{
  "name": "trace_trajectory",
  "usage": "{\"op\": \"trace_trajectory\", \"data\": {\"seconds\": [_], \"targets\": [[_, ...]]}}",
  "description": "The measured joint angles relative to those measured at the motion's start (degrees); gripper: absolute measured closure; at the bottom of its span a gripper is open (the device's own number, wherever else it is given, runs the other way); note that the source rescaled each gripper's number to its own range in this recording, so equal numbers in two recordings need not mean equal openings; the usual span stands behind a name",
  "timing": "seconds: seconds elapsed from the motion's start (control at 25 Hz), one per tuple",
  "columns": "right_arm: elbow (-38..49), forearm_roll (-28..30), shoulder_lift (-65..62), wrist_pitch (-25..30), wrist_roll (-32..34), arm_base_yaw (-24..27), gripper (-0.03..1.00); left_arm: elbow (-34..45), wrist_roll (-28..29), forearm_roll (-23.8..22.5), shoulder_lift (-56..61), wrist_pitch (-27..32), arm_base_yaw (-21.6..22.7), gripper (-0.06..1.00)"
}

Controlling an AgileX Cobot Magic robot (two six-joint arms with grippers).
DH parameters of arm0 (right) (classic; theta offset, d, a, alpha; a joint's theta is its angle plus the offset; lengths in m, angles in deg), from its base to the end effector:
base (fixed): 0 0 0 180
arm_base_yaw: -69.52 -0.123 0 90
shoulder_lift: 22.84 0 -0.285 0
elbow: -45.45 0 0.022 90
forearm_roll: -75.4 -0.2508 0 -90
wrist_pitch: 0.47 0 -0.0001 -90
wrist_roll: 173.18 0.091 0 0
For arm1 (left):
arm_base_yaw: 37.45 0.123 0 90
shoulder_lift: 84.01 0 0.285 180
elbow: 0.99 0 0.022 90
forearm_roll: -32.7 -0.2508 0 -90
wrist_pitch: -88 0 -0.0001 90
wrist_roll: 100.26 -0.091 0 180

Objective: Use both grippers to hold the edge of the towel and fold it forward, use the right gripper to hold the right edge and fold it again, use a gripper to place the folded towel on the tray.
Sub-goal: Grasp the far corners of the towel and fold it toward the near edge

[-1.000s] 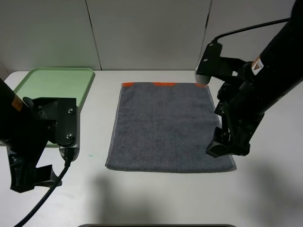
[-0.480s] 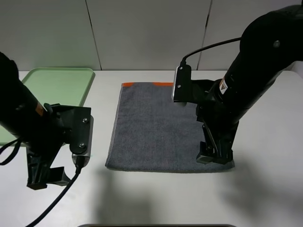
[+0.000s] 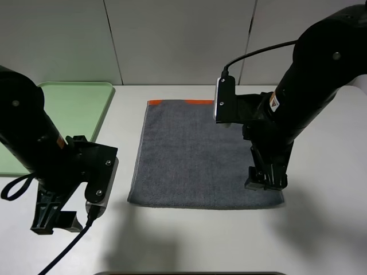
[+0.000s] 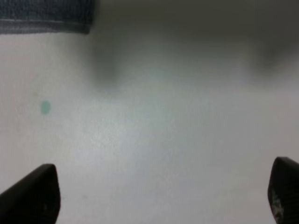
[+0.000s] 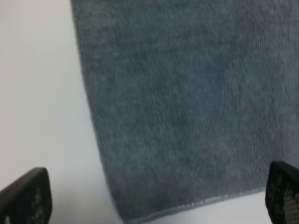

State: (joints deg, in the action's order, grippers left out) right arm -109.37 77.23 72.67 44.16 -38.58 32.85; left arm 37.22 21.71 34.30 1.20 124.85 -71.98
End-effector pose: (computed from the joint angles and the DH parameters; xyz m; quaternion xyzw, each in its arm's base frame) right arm 0.2236 0.1639 0.2096 -0.6585 0.7416 -0.0223 0.1264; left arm 0.1954 -0.1363 0.1625 0.7126 0.6959 0.0089 0.0885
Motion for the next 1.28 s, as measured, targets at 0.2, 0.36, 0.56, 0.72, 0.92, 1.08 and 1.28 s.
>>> {"op": "trace_trajectory", "data": {"seconds": [0.2, 0.36, 0.56, 0.72, 0.92, 1.08, 1.28], "targets": [[4.66, 1.56, 0.0, -2.48, -0.22, 0.16, -0.03, 0.0, -0.86, 0.0, 0.0, -0.76, 0.0, 0.06], [8.63, 4.23, 0.0, -5.12, -0.46, 0.16, -0.03, 0.0, -0.93, -0.09, 0.0, -1.46, 0.0, 0.06], [12.04, 5.73, 0.06, -8.55, -0.6, 0.16, -0.03, 0.0, -0.97, 0.03, 0.0, -1.87, 0.0, 0.06], [12.85, 8.53, 0.52, -11.84, -0.54, 0.16, -0.03, 0.0, -0.97, 0.03, 0.0, -2.51, 0.0, 0.06], [12.85, 9.19, 3.49, -13.22, -0.2, 0.16, -0.03, 0.0, -0.97, 0.03, 0.0, -2.57, 0.0, 0.06], [12.85, 10.13, 6.58, -13.66, -0.03, 0.16, -0.03, 0.0, -0.97, 0.03, 0.0, -2.58, 0.0, 0.06], [12.85, 10.69, 9.58, -14.79, -0.03, 2.75, -0.03, 0.0, -0.01, 0.09, 0.0, -2.58, 0.0, 0.06]]}}
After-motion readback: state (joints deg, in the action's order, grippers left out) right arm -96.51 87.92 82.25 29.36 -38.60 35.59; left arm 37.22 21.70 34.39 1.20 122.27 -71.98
